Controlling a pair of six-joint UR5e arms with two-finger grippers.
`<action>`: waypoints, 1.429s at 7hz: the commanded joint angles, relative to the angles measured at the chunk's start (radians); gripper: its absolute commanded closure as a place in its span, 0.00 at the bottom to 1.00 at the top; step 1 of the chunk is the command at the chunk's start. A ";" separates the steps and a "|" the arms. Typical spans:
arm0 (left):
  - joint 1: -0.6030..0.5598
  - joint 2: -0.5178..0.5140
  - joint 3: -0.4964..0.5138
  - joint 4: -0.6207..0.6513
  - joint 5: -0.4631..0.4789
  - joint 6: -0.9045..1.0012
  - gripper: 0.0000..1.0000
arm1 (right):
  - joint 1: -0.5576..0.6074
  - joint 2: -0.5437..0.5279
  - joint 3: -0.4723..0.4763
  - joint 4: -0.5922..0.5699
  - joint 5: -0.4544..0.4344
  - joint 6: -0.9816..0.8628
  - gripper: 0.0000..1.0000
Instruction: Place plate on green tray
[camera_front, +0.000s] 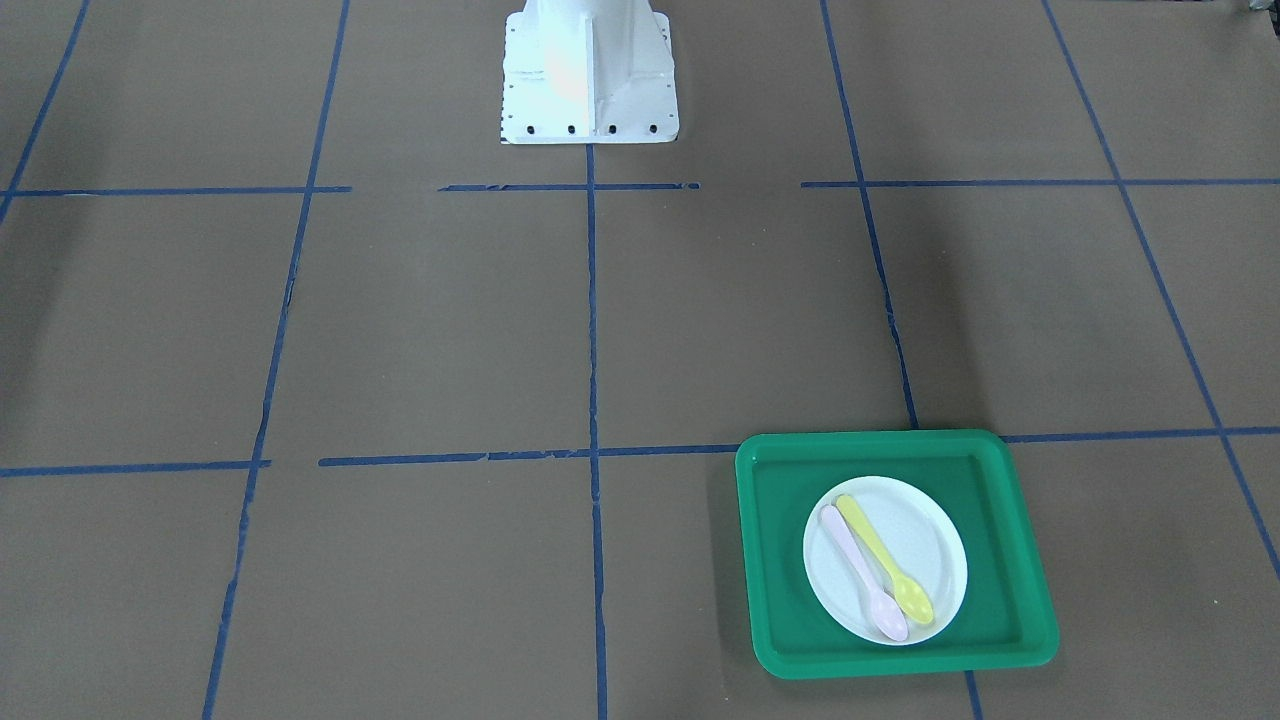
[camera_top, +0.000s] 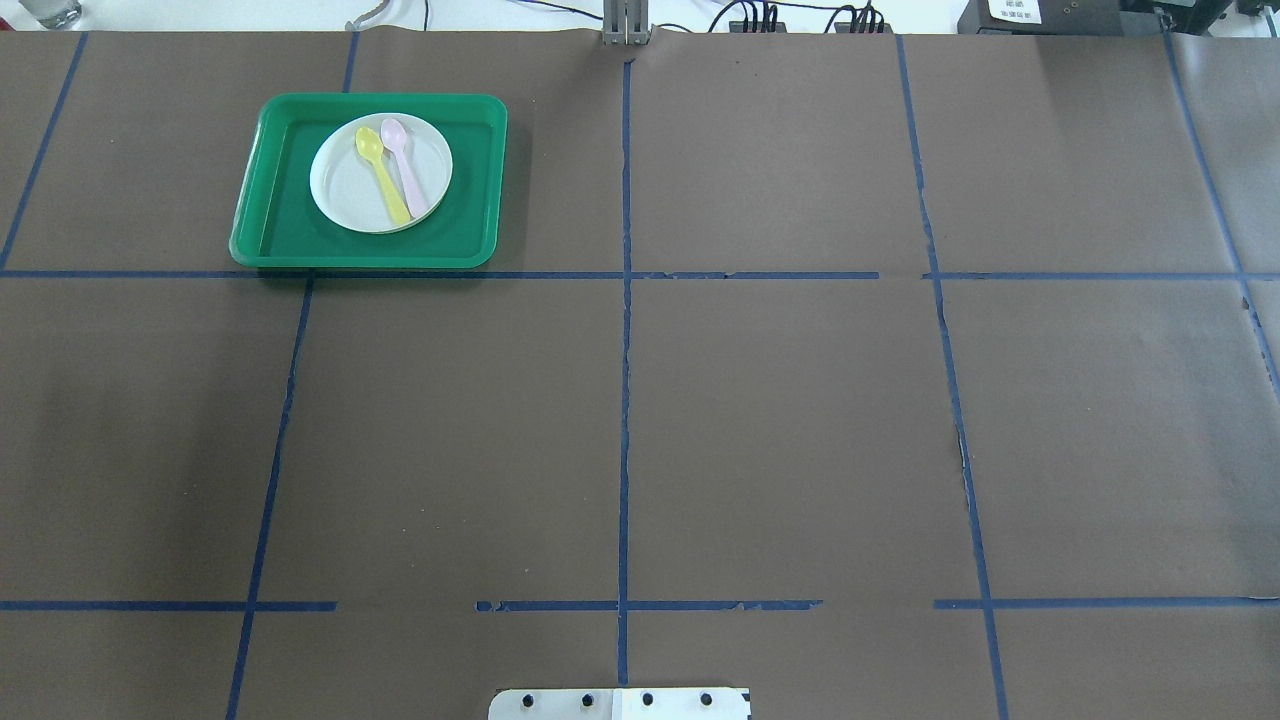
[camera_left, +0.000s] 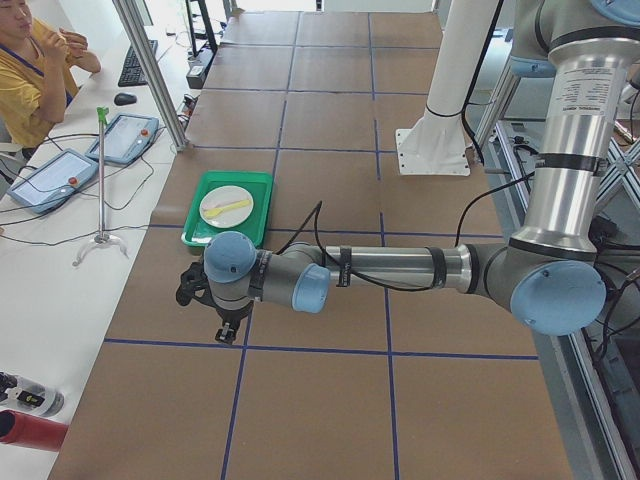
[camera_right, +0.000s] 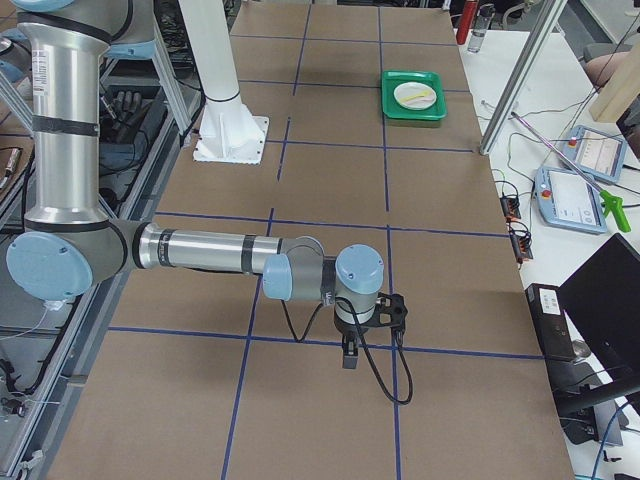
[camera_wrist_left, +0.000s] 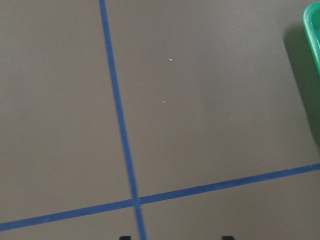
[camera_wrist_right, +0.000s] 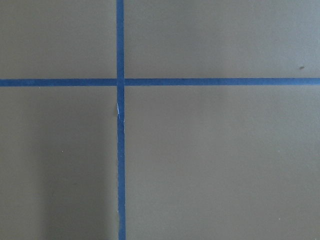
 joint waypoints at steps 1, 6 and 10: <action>-0.042 0.018 -0.084 0.189 0.003 0.073 0.00 | 0.000 0.000 0.000 0.000 0.000 0.000 0.00; -0.028 0.131 -0.083 0.002 0.003 0.067 0.00 | 0.000 0.000 0.000 0.000 0.000 0.000 0.00; -0.022 0.130 -0.097 0.003 0.003 0.067 0.00 | 0.000 0.000 0.000 0.000 0.000 0.000 0.00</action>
